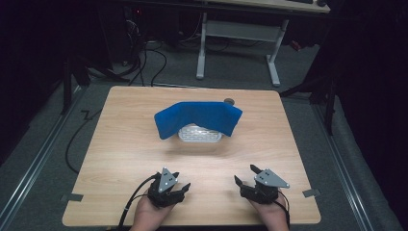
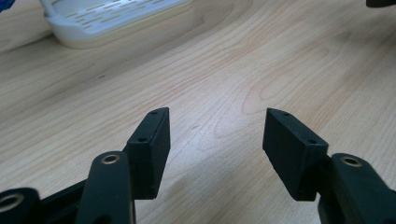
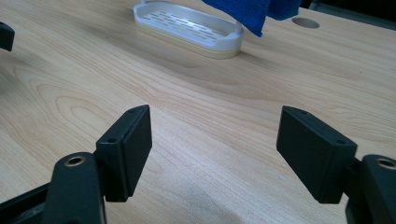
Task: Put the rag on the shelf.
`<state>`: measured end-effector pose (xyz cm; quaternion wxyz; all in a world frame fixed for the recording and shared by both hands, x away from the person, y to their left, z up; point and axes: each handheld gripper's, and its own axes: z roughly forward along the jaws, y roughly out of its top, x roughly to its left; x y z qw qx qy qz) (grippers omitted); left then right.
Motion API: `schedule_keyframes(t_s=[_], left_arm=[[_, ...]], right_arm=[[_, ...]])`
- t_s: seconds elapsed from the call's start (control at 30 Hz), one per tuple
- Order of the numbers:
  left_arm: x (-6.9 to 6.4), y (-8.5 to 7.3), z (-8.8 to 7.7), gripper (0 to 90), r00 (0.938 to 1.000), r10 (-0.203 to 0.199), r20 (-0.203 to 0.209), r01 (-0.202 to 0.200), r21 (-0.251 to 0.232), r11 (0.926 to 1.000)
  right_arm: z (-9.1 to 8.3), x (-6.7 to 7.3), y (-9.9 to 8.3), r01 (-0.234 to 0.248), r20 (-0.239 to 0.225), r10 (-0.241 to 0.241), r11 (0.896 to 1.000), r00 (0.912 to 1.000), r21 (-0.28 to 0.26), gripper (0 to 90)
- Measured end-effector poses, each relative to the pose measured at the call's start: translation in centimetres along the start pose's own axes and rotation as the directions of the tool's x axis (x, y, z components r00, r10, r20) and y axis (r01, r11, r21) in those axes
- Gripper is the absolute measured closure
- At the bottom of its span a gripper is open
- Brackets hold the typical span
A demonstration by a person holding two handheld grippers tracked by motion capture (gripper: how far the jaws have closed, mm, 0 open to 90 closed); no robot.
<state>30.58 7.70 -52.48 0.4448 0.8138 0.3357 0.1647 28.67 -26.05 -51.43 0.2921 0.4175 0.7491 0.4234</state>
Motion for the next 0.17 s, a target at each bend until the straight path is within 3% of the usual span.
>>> schedule_keyframes(t_s=[0.17], left_arm=[[0.47, 0.02, -0.39, 41.8, 0.9997, -0.019, -0.015, 0.019, -0.014, 0.9997]], right_arm=[[0.01, 0.22, 0.09, -0.001, -0.004, 0.001, 1.000, 1.0000, -0.001, 26.7]])
